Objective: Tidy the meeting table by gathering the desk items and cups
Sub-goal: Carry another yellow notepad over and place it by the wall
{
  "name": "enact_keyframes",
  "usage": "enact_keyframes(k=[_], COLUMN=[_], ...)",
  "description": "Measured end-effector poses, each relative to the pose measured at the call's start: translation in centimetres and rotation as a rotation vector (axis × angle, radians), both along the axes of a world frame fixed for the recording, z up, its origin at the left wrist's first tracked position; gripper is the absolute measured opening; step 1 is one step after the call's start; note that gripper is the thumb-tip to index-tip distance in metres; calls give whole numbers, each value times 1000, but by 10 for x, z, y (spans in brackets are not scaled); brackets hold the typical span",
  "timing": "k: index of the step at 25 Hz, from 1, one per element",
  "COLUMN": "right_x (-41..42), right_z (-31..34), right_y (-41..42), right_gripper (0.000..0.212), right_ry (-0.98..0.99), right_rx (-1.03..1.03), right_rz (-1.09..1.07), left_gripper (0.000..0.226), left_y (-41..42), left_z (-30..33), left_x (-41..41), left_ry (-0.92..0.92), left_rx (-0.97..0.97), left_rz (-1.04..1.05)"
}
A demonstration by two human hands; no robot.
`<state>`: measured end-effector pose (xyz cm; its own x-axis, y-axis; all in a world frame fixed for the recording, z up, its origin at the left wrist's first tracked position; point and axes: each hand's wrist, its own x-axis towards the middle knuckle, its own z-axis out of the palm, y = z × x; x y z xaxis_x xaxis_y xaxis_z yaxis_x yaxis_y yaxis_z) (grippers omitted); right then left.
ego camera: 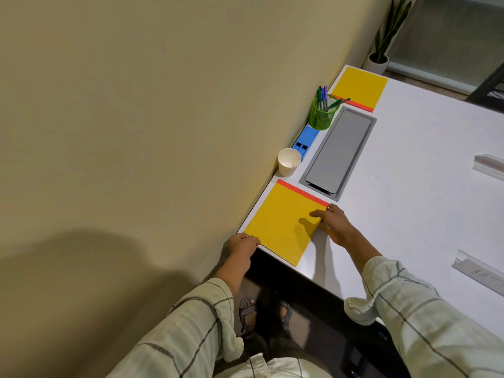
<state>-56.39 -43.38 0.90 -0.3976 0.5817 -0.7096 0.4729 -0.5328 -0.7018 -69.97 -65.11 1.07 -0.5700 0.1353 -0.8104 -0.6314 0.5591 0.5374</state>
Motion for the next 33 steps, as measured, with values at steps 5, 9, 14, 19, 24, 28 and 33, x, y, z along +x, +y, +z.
enact_keyframes(k=[5, 9, 14, 19, 24, 28, 33], right_x=[6, 12, 10, 7, 7, 7, -12], right_z=[-1, -20, -22, -20, -20, -16, 9], right_y=[-16, -33, -38, -38, -41, -44, -28], right_gripper=[72, 110, 119, 119, 116, 112, 95], right_ry=[-307, -443, -543, -559, -574, -591, -510], right_rx=[503, 661, 712, 726, 734, 738, 1016], right_rz=[460, 884, 1013, 1032, 1041, 1059, 929], left_gripper=[21, 61, 64, 55, 70, 73, 68], left_y=[-2, -9, -12, -12, -12, -7, 22], left_z=[14, 9, 6, 7, 6, 13, 37], left_x=[7, 7, -2, -6, -8, -10, -13], left_ry=[141, 312, 424, 442, 411, 396, 475], left_rx=[-110, -117, -144, -180, -181, -190, -285], left_rz=[-187, -435, -604, -691, -737, -776, -959])
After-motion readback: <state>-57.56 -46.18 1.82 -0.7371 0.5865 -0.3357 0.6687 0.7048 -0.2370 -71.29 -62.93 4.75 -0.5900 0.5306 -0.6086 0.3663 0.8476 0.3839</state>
